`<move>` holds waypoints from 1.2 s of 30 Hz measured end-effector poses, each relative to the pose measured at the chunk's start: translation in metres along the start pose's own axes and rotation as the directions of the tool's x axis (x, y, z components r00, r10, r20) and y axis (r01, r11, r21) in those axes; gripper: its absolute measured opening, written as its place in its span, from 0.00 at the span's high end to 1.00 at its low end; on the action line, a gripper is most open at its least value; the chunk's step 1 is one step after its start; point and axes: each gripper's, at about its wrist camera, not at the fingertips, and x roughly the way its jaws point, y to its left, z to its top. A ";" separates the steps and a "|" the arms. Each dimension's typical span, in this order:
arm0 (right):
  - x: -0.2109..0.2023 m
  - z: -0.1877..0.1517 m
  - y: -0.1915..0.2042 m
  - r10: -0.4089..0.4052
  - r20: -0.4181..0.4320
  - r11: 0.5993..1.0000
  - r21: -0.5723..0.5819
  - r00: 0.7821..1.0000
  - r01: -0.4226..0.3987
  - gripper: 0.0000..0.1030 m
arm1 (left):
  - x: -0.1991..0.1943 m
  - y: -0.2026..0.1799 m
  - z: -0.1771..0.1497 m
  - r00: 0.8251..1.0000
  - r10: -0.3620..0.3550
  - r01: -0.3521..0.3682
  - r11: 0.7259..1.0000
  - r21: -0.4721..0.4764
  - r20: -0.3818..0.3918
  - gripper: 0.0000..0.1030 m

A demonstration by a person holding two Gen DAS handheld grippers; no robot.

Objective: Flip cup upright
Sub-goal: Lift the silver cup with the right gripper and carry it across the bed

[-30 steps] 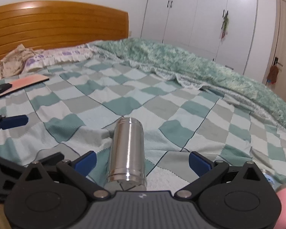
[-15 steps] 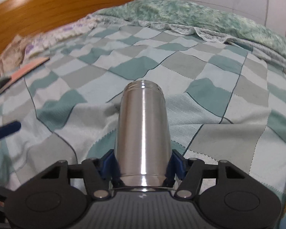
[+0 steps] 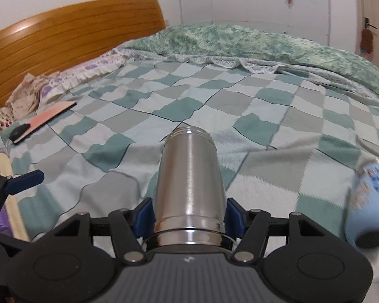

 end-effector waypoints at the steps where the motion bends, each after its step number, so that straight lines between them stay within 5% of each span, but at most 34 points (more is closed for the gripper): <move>1: -0.009 -0.007 0.000 -0.008 0.007 1.000 0.011 1.000 0.008 0.41 | -0.005 -0.002 -0.002 1.000 -0.005 0.005 1.000 0.003 -0.001 0.00; 16: -0.075 -0.104 -0.001 -0.163 0.048 0.967 0.207 0.985 0.150 0.40 | -0.058 -0.027 -0.043 0.995 -0.092 0.094 0.994 0.063 -0.030 0.00; 36: -0.056 -0.119 0.018 -0.183 0.012 0.953 0.247 0.983 0.174 0.38 | -0.060 -0.021 -0.057 0.995 -0.074 0.077 0.996 0.045 -0.063 0.00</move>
